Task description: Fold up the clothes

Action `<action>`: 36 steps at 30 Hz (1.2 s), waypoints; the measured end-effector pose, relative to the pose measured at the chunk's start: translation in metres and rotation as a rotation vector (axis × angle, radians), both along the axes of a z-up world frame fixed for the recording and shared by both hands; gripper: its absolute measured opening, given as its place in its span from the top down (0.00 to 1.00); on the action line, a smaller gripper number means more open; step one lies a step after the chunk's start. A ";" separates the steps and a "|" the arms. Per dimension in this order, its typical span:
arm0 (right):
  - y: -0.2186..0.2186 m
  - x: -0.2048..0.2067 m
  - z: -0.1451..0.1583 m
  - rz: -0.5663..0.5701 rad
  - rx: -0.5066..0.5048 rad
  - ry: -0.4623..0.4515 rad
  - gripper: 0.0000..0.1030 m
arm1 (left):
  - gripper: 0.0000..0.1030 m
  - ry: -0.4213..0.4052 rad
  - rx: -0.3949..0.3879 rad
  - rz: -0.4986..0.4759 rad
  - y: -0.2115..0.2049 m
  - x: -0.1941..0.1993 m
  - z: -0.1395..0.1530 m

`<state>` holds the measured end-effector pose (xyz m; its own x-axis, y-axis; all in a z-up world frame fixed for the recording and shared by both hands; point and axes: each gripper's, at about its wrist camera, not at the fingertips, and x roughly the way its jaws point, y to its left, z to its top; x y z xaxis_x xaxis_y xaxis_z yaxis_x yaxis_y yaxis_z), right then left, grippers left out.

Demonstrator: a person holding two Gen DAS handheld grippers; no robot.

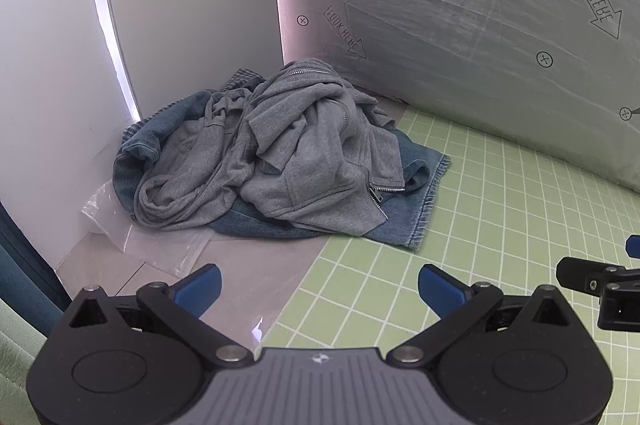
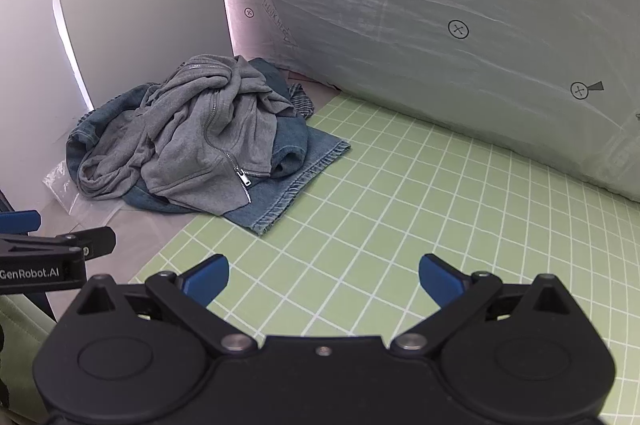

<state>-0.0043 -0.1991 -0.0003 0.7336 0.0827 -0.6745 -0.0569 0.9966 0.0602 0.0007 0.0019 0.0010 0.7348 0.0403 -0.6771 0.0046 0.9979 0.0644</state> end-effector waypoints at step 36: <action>-0.004 -0.002 -0.003 0.029 0.028 0.017 0.01 | 0.00 0.016 0.020 0.004 0.007 -0.006 -0.004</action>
